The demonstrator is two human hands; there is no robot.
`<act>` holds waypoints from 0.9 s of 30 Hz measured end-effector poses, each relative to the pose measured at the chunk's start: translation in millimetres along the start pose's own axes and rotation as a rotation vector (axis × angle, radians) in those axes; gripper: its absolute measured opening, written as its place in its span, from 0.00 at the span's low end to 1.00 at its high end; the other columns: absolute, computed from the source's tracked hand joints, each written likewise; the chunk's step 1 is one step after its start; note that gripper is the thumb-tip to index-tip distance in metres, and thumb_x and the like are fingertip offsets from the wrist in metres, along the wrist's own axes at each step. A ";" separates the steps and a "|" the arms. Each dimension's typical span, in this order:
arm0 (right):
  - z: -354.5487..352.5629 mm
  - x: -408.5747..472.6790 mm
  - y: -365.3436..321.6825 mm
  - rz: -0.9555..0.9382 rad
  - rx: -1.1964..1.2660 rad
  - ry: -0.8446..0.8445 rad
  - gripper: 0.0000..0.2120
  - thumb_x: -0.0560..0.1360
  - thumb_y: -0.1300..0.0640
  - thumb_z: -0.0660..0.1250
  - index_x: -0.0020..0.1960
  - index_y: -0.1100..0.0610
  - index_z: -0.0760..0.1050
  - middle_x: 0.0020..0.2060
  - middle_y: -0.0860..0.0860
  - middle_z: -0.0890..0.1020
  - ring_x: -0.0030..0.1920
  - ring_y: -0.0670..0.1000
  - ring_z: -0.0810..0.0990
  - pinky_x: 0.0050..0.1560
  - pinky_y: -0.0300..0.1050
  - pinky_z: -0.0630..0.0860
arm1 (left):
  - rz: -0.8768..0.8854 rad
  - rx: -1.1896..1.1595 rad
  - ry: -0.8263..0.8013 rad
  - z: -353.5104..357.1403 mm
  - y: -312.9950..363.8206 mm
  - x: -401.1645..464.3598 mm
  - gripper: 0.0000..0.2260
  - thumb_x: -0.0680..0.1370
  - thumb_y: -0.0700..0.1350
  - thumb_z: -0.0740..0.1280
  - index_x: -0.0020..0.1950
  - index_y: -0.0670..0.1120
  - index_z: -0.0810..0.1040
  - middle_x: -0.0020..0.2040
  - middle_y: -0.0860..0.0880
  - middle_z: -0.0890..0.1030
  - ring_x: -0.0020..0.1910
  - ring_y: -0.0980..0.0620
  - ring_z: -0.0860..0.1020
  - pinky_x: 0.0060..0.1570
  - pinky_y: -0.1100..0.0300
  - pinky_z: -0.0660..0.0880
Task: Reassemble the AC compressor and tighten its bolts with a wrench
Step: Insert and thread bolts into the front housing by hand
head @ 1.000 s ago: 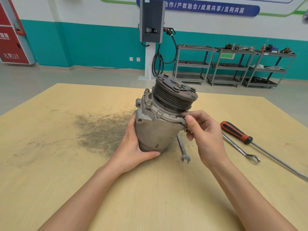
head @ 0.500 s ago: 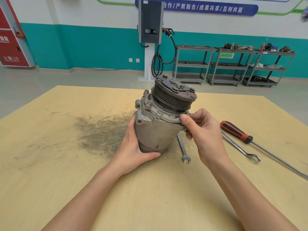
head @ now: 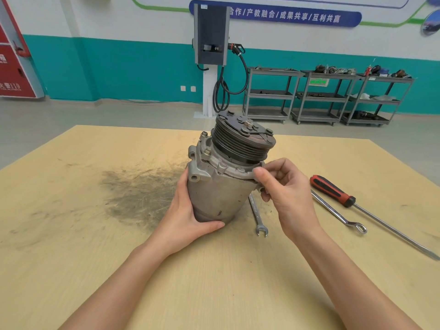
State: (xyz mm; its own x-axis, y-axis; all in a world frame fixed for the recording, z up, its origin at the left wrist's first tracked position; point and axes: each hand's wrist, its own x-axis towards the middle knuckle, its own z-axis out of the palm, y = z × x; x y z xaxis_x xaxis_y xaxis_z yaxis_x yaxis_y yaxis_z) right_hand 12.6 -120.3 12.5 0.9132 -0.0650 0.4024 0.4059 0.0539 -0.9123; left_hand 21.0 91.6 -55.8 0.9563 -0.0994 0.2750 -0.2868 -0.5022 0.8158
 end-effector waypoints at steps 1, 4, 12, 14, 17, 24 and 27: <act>-1.9 -1.1 -0.3 -0.007 0.005 -0.032 0.05 0.73 0.53 0.70 0.45 0.55 0.78 0.33 0.47 0.79 0.33 0.47 0.72 0.31 0.40 0.70 | -0.001 0.003 0.000 0.0 -0.1 -0.3 0.55 0.57 0.65 0.78 0.74 0.61 0.46 0.75 0.56 0.61 0.73 0.60 0.63 0.73 0.57 0.63; -4.7 -2.0 -0.9 -0.024 -0.001 -0.091 0.06 0.75 0.55 0.67 0.47 0.56 0.80 0.36 0.47 0.81 0.35 0.48 0.73 0.33 0.41 0.71 | 0.001 0.005 0.003 0.2 -0.9 -0.6 0.54 0.57 0.65 0.78 0.73 0.62 0.46 0.75 0.56 0.62 0.72 0.61 0.63 0.71 0.60 0.63; -0.1 -1.7 -1.9 0.041 0.047 0.011 0.10 0.68 0.51 0.75 0.41 0.55 0.76 0.35 0.53 0.79 0.34 0.50 0.73 0.34 0.42 0.72 | 0.008 -0.004 0.000 0.0 0.7 -0.4 0.55 0.57 0.65 0.78 0.73 0.65 0.45 0.75 0.57 0.61 0.72 0.62 0.63 0.69 0.62 0.63; -2.7 -4.2 -1.1 0.020 0.030 -0.054 0.04 0.74 0.56 0.71 0.47 0.55 0.80 0.37 0.48 0.81 0.36 0.47 0.75 0.36 0.39 0.74 | 0.008 -0.001 0.000 -0.4 0.6 -0.5 0.56 0.58 0.65 0.78 0.73 0.65 0.43 0.75 0.57 0.61 0.72 0.62 0.62 0.69 0.63 0.62; 0.4 -6.1 0.5 0.002 -0.005 -0.048 0.04 0.77 0.62 0.67 0.46 0.55 0.79 0.40 0.50 0.82 0.39 0.48 0.75 0.39 0.43 0.73 | 0.006 0.001 -0.001 -0.2 0.4 -0.5 0.55 0.58 0.65 0.78 0.74 0.64 0.44 0.76 0.56 0.61 0.72 0.61 0.62 0.70 0.61 0.62; 4.3 -4.7 -2.1 0.024 0.022 0.027 0.06 0.73 0.56 0.73 0.43 0.56 0.76 0.37 0.53 0.80 0.37 0.49 0.74 0.38 0.44 0.72 | 0.006 -0.003 0.000 -0.4 -0.2 0.0 0.55 0.57 0.65 0.78 0.73 0.64 0.46 0.75 0.57 0.61 0.72 0.61 0.62 0.71 0.59 0.63; 0.0 -5.0 -2.0 0.011 0.018 -0.035 0.03 0.78 0.60 0.66 0.48 0.57 0.79 0.34 0.43 0.80 0.36 0.44 0.75 0.37 0.38 0.73 | -0.014 0.009 0.004 0.5 -2.3 0.8 0.53 0.56 0.66 0.77 0.72 0.64 0.48 0.74 0.56 0.63 0.70 0.62 0.64 0.68 0.63 0.63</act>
State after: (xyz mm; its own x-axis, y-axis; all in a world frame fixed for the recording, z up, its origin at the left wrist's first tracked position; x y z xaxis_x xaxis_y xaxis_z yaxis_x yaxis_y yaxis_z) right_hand 7.3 -120.1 12.4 0.9180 -0.0292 0.3955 0.3965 0.0720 -0.9152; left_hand 22.4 92.3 -57.7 0.9600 -0.0890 0.2655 -0.2728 -0.5112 0.8150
